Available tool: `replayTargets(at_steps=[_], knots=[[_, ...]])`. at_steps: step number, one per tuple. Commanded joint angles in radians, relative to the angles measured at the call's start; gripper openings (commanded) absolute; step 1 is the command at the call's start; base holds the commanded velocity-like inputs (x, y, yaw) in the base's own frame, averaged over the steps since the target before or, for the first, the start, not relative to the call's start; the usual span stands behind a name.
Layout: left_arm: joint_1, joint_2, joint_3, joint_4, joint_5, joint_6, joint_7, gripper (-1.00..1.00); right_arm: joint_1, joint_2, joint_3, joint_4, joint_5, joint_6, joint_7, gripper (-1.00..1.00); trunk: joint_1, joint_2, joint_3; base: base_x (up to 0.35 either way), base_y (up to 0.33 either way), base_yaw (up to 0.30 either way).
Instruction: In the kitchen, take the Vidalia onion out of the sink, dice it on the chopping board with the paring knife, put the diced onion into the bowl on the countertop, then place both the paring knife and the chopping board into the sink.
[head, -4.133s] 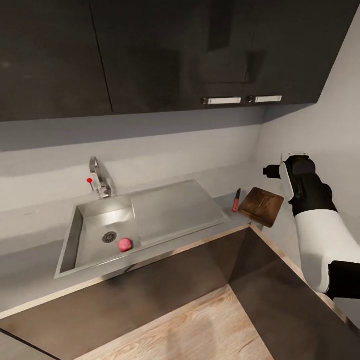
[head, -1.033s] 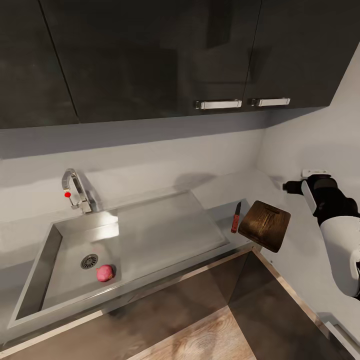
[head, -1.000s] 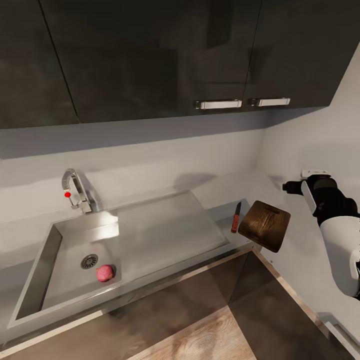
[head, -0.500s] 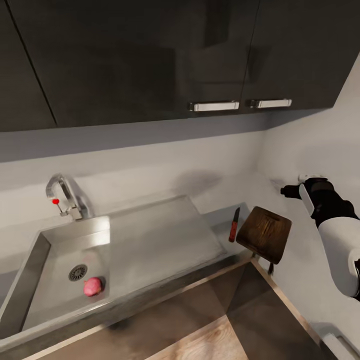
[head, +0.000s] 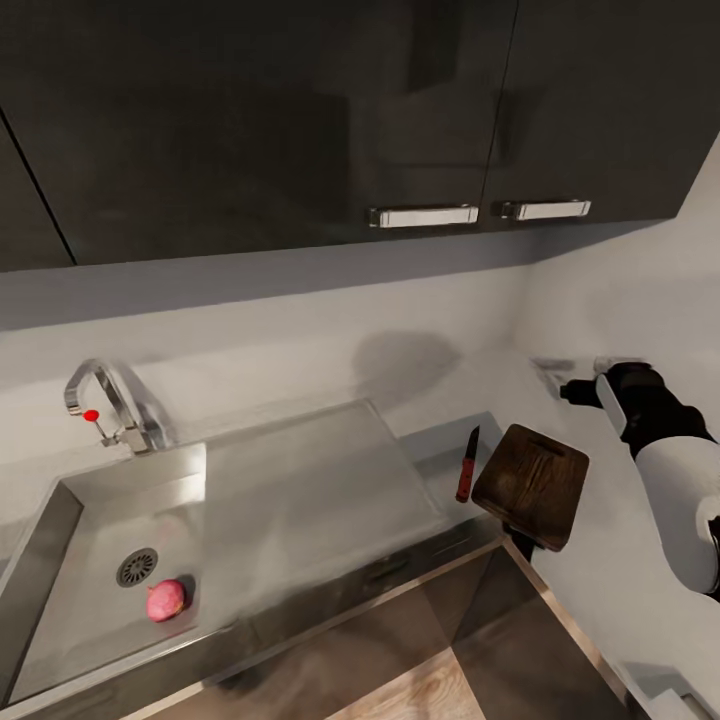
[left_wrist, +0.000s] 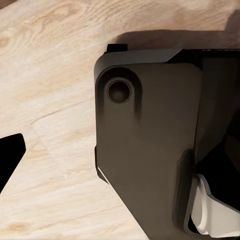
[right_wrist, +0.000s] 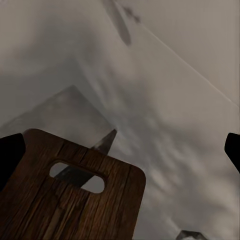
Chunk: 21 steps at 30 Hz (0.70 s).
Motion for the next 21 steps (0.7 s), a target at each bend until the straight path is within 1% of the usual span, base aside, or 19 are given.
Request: replayTargets(at_steps=[1, 6, 12, 21], knots=[[-0.002, -0.001, -0.008, 0.003, 0.01, -0.001, 0.002, 1.0, -0.001, -0.001, -0.003, -0.001, 0.003, 0.005, 0.0, 1.0, 0.001, -0.002, -0.002, 0.004, -0.001, 0.0], [-0.002, -0.001, -0.008, 0.002, 0.01, -0.001, 0.002, 1.0, -0.001, -0.006, -0.004, 0.011, 0.004, 0.005, 0.005, 1.0, 0.001, -0.002, -0.002, 0.001, 0.0, 0.0], [-0.002, -0.002, -0.008, 0.003, 0.01, -0.001, 0.002, 1.0, -0.001, -0.008, -0.005, 0.02, 0.009, 0.005, 0.075, 1.0, 0.001, -0.002, -0.002, 0.0, 0.0, 0.0], [-0.002, -0.001, -0.009, 0.004, 0.011, -0.001, 0.002, 1.0, -0.001, -0.008, -0.005, 0.039, 0.01, 0.005, 0.088, 1.0, 0.001, -0.002, -0.002, 0.0, 0.0, 0.0]])
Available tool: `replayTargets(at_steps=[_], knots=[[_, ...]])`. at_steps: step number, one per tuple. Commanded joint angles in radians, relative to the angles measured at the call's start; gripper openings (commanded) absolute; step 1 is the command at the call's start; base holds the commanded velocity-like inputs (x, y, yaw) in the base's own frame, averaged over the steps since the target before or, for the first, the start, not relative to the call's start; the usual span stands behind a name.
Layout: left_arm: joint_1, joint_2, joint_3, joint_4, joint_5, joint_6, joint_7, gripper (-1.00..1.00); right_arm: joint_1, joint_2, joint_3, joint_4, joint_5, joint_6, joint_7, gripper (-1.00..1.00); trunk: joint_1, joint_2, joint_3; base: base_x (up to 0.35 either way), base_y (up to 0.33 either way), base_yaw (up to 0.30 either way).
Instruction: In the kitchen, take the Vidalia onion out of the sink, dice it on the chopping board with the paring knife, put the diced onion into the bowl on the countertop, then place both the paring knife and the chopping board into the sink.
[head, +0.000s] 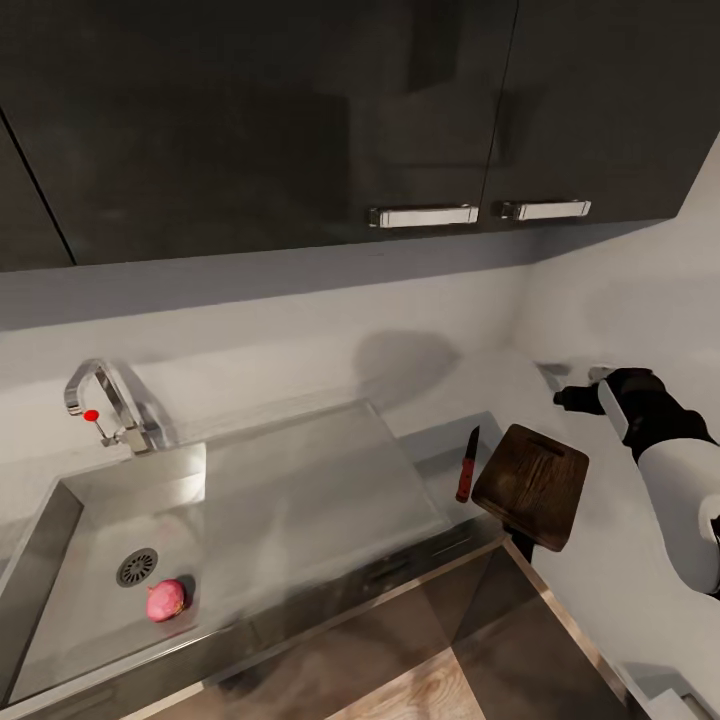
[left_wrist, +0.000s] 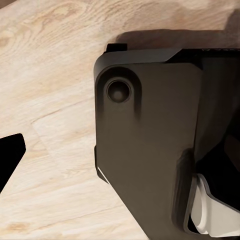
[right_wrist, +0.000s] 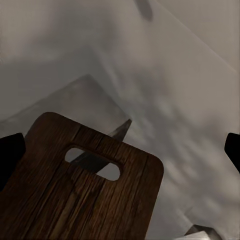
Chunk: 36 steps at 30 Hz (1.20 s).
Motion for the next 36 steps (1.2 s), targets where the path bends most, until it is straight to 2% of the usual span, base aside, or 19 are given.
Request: replayTargets(at_steps=[1, 10, 18, 36], knots=[[-0.002, -0.001, -0.009, 0.003, 0.01, -0.001, 0.002, 1.0, -0.001, 0.0, -0.003, -0.001, 0.003, 0.005, 0.001, 1.0, 0.001, -0.002, -0.002, 0.0, 0.0, 0.0], [-0.002, -0.001, -0.009, 0.003, 0.01, -0.001, 0.002, 1.0, -0.001, -0.034, -0.003, 0.049, 0.003, 0.005, 0.001, 1.0, 0.001, -0.002, -0.002, 0.0, 0.0, 0.0], [-0.002, -0.001, -0.009, 0.002, 0.01, -0.001, 0.002, 1.0, -0.001, -0.036, -0.003, 0.063, 0.003, 0.004, 0.001, 1.0, 0.001, -0.002, -0.005, 0.0, 0.0, 0.0], [-0.002, -0.003, -0.009, 0.003, 0.01, -0.001, 0.003, 1.0, -0.001, -0.036, -0.003, 0.066, 0.003, 0.005, 0.001, 1.0, 0.001, -0.002, -0.027, 0.0, 0.0, 0.0]])
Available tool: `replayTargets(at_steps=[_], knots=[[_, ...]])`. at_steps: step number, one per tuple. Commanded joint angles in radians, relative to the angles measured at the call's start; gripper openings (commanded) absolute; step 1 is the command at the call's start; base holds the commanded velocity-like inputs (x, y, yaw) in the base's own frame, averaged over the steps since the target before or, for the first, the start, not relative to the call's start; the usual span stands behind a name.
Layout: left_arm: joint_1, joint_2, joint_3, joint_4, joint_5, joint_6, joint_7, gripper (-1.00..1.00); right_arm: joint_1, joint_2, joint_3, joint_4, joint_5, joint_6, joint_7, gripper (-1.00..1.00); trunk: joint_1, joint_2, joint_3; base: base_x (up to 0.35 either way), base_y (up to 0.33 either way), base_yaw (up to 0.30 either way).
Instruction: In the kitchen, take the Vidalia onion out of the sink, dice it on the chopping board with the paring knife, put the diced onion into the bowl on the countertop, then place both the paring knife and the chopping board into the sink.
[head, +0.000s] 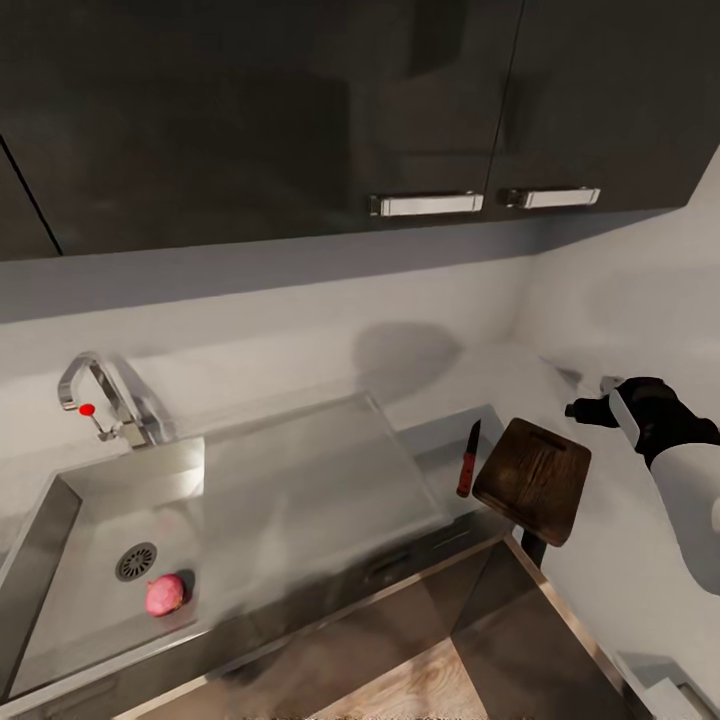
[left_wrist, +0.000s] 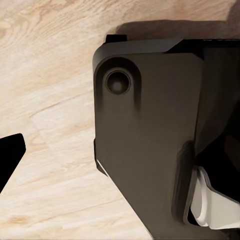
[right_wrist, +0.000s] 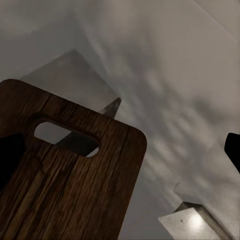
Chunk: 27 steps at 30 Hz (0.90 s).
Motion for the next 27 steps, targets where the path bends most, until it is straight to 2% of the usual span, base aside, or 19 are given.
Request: replayTargets(at_steps=[1, 13, 21, 27], knots=[[-0.002, 0.0, -0.009, 0.003, 0.01, -0.001, 0.001, 1.0, -0.001, 0.0, -0.004, -0.001, 0.003, 0.005, 0.001, 1.0, 0.001, -0.002, -0.003, 0.0, 0.0, 0.0], [-0.002, 0.001, -0.009, 0.003, 0.01, -0.001, 0.002, 1.0, -0.001, 0.0, -0.004, -0.001, 0.003, 0.004, 0.001, 1.0, 0.001, -0.002, -0.019, 0.001, 0.0, 0.0], [-0.002, 0.0, -0.009, 0.002, 0.01, -0.001, 0.002, 1.0, -0.001, 0.0, -0.004, -0.001, 0.003, 0.004, 0.001, 1.0, 0.001, -0.002, -0.022, 0.157, 0.045, 0.0], [-0.002, 0.0, -0.009, 0.002, 0.01, -0.001, 0.002, 1.0, -0.001, 0.0, -0.004, -0.001, 0.004, 0.004, 0.001, 1.0, 0.001, -0.002, -0.022, 0.038, 0.008, 0.0]])
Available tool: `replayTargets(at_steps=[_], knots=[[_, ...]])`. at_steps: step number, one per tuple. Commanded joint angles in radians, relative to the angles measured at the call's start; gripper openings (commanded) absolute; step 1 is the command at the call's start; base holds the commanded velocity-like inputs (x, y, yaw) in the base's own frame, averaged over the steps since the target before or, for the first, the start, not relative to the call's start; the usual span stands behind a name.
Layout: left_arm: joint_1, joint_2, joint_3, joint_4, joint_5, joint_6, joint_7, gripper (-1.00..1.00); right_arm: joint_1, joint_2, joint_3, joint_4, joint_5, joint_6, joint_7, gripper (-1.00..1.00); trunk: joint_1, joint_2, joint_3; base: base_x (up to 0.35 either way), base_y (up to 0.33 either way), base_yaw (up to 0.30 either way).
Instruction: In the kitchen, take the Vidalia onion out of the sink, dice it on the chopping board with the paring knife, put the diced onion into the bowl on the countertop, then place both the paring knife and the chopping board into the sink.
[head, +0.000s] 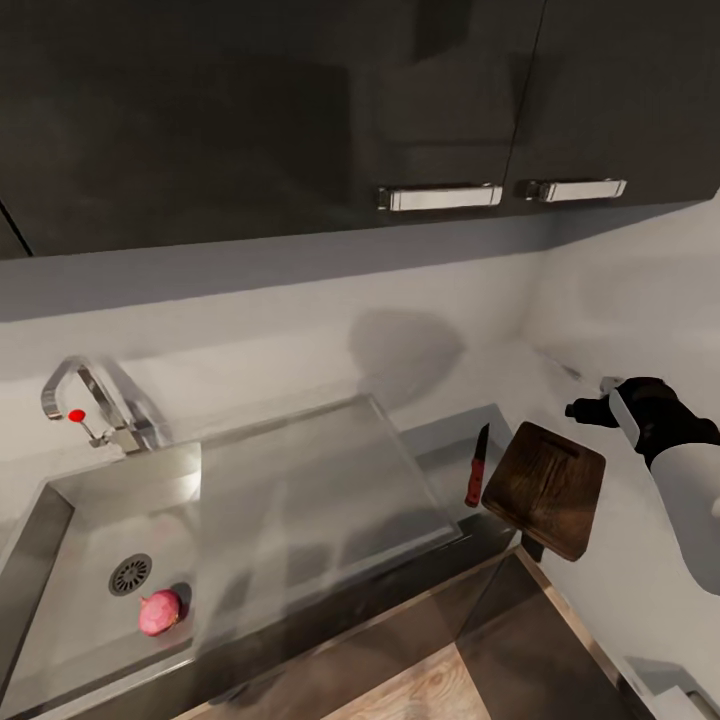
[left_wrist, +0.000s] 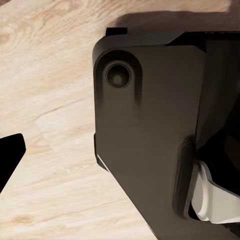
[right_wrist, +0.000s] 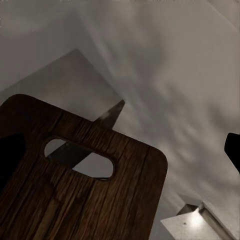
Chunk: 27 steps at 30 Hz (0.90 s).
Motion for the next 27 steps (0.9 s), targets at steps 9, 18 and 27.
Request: replayTargets(at_steps=[9, 18, 27], knots=[[-0.002, -0.001, -0.009, 0.003, 0.01, -0.001, 0.002, 1.0, -0.001, 0.0, -0.004, -0.001, 0.003, 0.005, 0.001, 1.0, 0.001, -0.002, -0.002, 0.057, -0.051, 0.0], [-0.002, -0.002, -0.009, 0.003, 0.009, -0.001, 0.002, 1.0, -0.001, 0.0, -0.004, 0.001, 0.003, 0.005, 0.001, 1.0, 0.001, -0.002, -0.002, 0.083, -0.082, 0.0], [-0.002, -0.002, -0.009, 0.003, 0.01, -0.001, 0.002, 1.0, -0.001, 0.0, -0.004, 0.018, 0.003, 0.004, 0.001, 1.0, 0.001, -0.002, -0.002, 0.004, -0.003, 0.0]])
